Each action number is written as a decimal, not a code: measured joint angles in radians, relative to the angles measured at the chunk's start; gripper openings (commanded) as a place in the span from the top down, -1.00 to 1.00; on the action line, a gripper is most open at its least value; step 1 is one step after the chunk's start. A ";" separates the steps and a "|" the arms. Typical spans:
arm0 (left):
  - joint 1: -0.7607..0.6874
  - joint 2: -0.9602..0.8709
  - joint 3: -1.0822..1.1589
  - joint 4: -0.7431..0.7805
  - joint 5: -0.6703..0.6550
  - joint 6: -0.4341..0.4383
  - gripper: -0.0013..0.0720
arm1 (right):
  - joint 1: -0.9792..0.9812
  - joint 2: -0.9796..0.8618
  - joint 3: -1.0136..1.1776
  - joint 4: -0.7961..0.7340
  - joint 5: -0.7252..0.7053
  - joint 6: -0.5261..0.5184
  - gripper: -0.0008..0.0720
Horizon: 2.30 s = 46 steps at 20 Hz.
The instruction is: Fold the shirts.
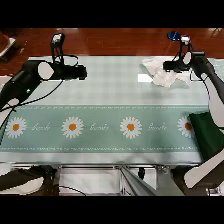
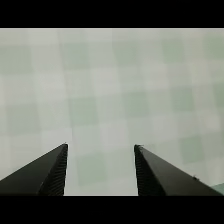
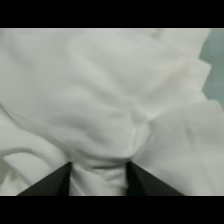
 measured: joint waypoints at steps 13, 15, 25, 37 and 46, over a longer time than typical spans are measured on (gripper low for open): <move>0.052 0.252 -0.005 -0.054 -0.474 0.059 -0.42 | -0.001 0.380 0.052 0.220 0.182 -0.171 0.90; 0.038 0.398 -0.095 -0.059 -0.472 0.022 -0.42 | 0.002 0.517 0.051 0.253 0.151 -0.215 0.90; -0.079 0.865 -0.581 -0.065 -0.160 -0.213 -0.42 | 0.005 0.958 0.052 0.628 0.171 -0.510 0.90; -0.087 0.801 -0.631 -0.068 -0.123 -0.237 -0.42 | 0.546 0.890 -0.523 0.816 0.224 -0.527 0.90; 0.001 0.760 -0.599 -0.047 -0.210 -0.234 -0.42 | 0.554 0.626 -0.599 0.839 0.232 -0.481 -0.14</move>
